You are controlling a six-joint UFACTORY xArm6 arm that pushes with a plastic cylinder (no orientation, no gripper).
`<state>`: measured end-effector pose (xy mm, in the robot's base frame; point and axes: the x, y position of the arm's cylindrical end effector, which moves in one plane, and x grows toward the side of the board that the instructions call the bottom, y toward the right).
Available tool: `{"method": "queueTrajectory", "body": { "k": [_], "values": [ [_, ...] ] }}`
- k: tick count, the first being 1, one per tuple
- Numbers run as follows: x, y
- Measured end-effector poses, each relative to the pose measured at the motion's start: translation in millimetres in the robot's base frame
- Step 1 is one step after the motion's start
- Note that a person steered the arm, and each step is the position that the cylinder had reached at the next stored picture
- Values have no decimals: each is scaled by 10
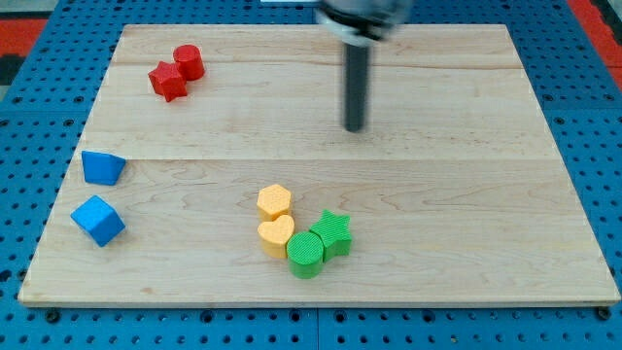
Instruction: Separate the green star from the yellow blocks
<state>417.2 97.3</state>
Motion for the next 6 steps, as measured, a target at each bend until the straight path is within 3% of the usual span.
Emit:
{"method": "queueTrajectory", "body": {
  "k": [1,2,3,5,6],
  "values": [
    [1111,559],
    [1893,366],
    [1767,-396],
    [871,-1074],
    [1071,-554]
  ]
}}
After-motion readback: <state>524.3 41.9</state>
